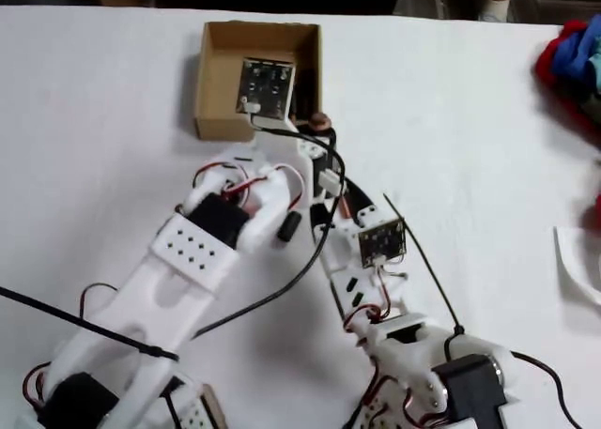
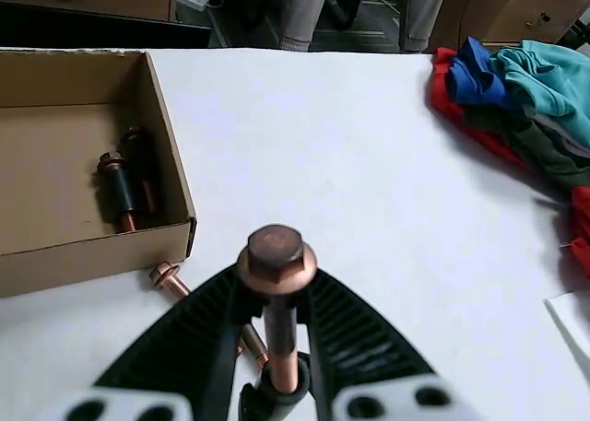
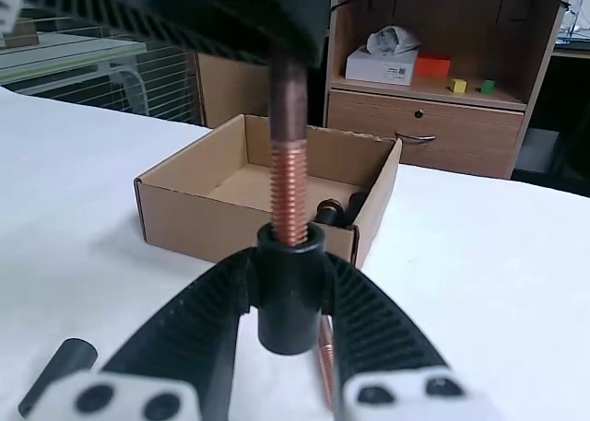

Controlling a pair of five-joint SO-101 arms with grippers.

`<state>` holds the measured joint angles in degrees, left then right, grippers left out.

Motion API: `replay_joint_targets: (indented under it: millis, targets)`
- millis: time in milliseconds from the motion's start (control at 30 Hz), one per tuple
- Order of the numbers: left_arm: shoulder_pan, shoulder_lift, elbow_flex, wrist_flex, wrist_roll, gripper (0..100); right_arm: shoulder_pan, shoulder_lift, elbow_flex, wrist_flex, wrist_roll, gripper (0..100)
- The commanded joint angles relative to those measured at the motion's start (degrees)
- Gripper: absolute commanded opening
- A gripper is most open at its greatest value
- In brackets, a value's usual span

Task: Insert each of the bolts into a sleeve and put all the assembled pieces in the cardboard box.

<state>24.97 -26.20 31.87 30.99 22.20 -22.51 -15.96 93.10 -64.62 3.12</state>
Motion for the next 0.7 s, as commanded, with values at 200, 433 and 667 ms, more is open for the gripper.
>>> replay_joint_targets:
  millis: [200, 433, 667]
  targets:
    - [-0.18, -1.76, 3.30, -2.55, -0.26, 2, 0.22, -2.42, -2.11, 0.04, 0.44, 2.0]
    - [0.97, -1.76, 3.38, -2.64, -4.31, 2, 0.22, -2.42, -2.11, 0.04, 0.44, 2.0]
    - [4.92, -1.76, 3.47, -1.41, -8.53, 2, 0.48, -2.42, -2.11, 0.04, 0.44, 2.0]
